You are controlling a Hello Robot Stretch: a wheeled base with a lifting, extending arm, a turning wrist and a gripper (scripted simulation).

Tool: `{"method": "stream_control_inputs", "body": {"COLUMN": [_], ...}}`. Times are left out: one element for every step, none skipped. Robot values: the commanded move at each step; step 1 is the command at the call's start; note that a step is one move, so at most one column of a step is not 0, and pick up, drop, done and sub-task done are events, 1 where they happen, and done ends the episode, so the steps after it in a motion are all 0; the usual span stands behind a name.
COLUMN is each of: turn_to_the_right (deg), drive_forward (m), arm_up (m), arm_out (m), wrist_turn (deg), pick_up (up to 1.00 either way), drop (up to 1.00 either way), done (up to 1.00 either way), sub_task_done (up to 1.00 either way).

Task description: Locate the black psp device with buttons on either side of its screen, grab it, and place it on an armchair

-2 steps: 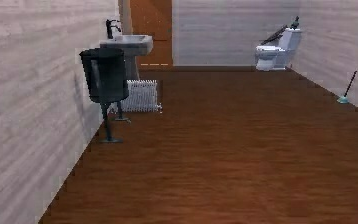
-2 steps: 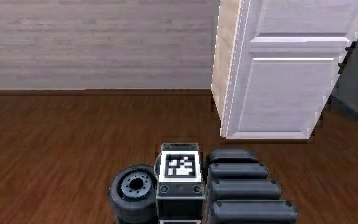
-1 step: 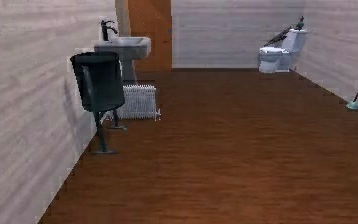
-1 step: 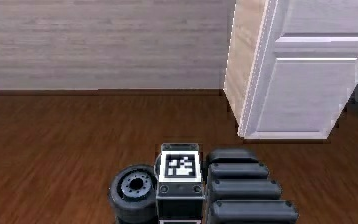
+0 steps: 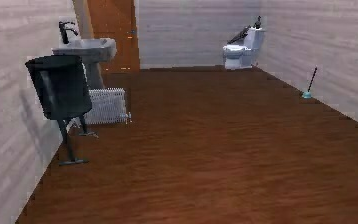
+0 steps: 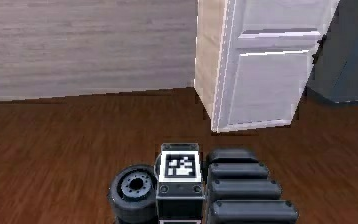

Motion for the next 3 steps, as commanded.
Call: {"method": "stream_control_inputs", "body": {"turn_to_the_right": [0.0,0.0,6.0], "drive_forward": [1.0,1.0,0.0], "arm_up": [0.0,0.0,0.0], "arm_out": [0.0,0.0,0.0], "wrist_turn": [0.0,0.0,0.0], "pick_up": [0.0,0.0,0.0], "drop": [0.0,0.0,0.0], "done": [0.0,0.0,0.0], "sub_task_done": [0.0,0.0,0.0]}}
